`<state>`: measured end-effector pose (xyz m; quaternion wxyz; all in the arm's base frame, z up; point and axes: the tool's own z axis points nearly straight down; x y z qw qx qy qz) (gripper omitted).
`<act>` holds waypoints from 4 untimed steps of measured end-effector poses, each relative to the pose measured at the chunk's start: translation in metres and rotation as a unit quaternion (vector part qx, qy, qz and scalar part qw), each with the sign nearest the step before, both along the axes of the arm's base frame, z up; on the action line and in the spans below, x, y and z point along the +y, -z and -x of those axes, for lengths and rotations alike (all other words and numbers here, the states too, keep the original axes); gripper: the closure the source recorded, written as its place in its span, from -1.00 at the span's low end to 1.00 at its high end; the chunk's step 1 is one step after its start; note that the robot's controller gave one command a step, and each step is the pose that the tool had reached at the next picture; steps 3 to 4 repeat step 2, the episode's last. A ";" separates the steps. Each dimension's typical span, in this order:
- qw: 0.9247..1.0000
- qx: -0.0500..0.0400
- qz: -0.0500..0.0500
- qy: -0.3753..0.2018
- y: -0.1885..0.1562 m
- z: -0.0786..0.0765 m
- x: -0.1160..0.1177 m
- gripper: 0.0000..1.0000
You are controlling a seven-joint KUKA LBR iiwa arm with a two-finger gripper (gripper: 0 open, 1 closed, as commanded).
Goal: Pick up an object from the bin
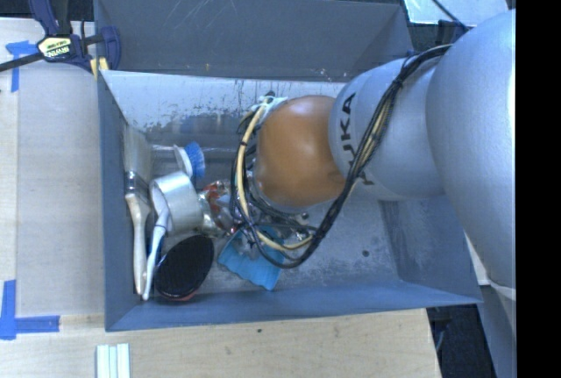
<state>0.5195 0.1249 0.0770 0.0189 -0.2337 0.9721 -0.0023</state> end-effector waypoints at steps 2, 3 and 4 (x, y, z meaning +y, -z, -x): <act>1.000 0.008 0.002 0.001 -0.032 0.004 -0.001 1.00; 1.000 0.008 0.002 0.001 -0.032 0.004 -0.001 1.00; 1.000 0.008 0.002 0.001 -0.032 0.004 -0.001 1.00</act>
Offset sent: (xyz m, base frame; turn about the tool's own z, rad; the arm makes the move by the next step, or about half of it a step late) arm 0.0000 0.0001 0.0899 0.0005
